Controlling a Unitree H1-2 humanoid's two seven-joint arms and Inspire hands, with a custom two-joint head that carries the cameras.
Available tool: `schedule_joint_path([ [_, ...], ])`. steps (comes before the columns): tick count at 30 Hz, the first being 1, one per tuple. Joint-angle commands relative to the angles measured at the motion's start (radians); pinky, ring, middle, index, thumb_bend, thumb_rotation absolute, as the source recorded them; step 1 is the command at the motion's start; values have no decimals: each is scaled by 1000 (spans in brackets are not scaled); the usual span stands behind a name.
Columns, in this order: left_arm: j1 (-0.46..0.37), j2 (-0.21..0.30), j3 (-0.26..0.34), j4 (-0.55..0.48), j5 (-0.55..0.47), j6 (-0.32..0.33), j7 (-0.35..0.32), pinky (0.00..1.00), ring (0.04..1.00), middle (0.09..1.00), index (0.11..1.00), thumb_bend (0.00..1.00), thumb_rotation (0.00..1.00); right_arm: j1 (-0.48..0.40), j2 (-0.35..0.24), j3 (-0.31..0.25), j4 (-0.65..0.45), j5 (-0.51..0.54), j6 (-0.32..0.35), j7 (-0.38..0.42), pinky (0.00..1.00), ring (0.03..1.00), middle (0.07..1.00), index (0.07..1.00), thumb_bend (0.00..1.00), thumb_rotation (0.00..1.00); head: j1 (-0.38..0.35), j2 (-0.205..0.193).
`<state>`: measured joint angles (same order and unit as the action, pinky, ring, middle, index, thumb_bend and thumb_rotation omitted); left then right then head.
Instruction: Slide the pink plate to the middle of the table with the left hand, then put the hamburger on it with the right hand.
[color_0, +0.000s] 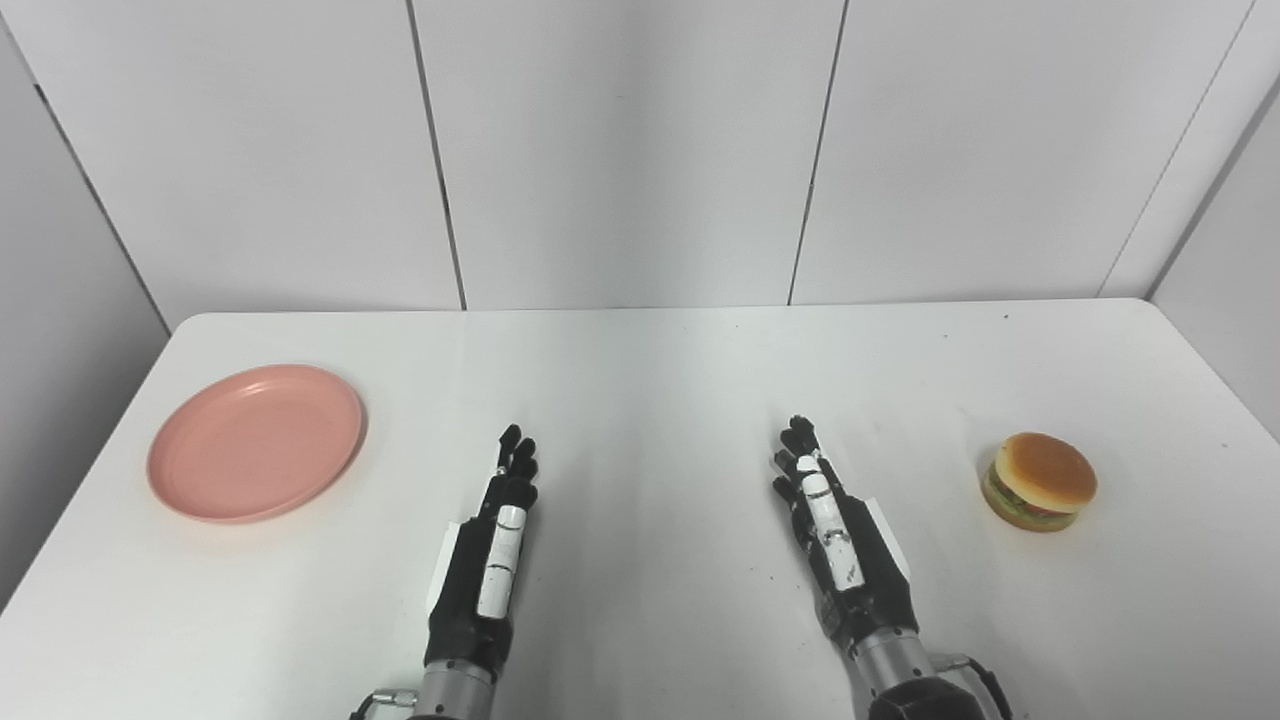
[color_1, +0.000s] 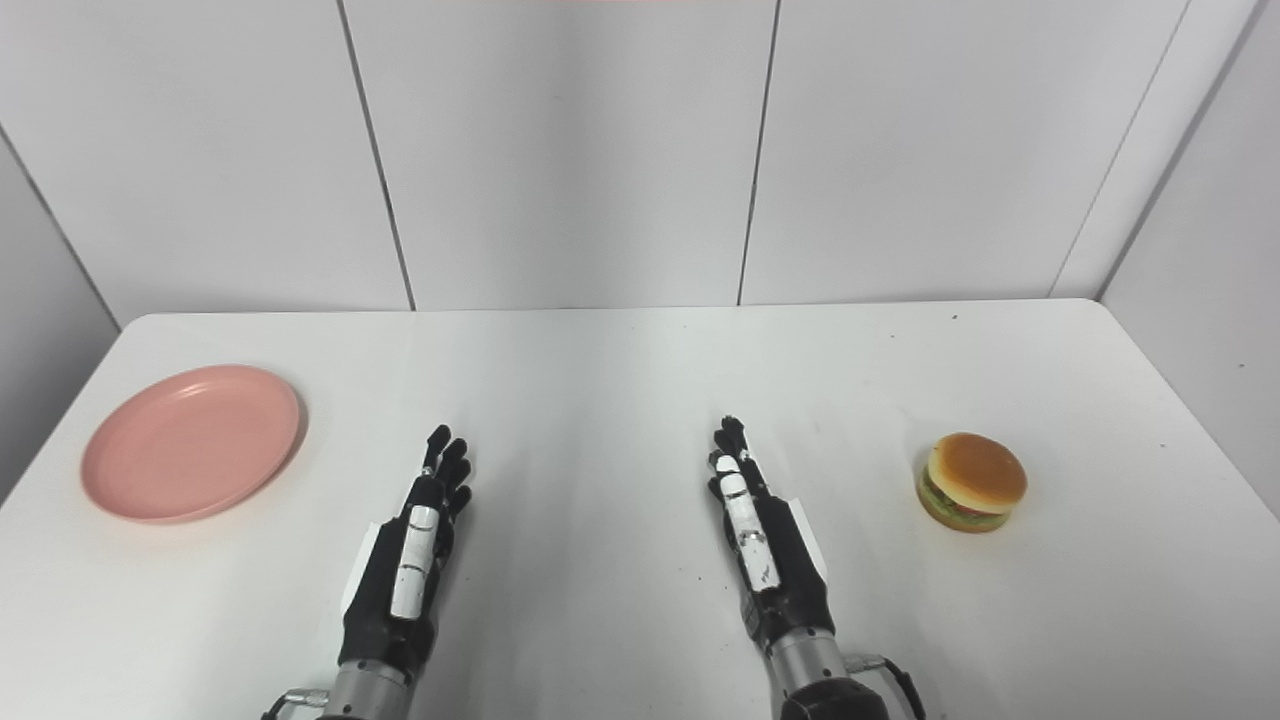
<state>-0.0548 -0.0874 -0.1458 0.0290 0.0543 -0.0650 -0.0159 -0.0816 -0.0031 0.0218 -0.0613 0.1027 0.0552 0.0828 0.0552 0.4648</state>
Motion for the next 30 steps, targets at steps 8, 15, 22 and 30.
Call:
schedule_joint_path([
  [8, -46, -27, 64, 52, -39, -77, 34, 1000, 1000, 1000, 1000, 717, 1000, -27, -43, -34, 18, 83, -59, 64, 1000, 1000, 1000, 1000, 436, 993, 249, -53],
  [15, -158, -34, 158, 15, -27, -71, 119, 1000, 1000, 1000, 1000, 727, 1000, -23, -47, -61, 22, 103, -74, 61, 1000, 1000, 1000, 1000, 460, 1000, 345, -93],
  [22, -235, 50, 264, -27, -73, -28, 130, 1000, 1000, 1000, 1000, 805, 1000, -23, -54, -75, 33, 105, -82, 63, 1000, 1000, 1000, 1000, 451, 1000, 393, -118],
  [30, -287, 138, 397, -5, -90, -49, 191, 1000, 991, 977, 976, 814, 1000, -52, -80, -79, 105, 86, -144, 67, 1000, 1000, 1000, 1000, 586, 987, 440, -127],
])
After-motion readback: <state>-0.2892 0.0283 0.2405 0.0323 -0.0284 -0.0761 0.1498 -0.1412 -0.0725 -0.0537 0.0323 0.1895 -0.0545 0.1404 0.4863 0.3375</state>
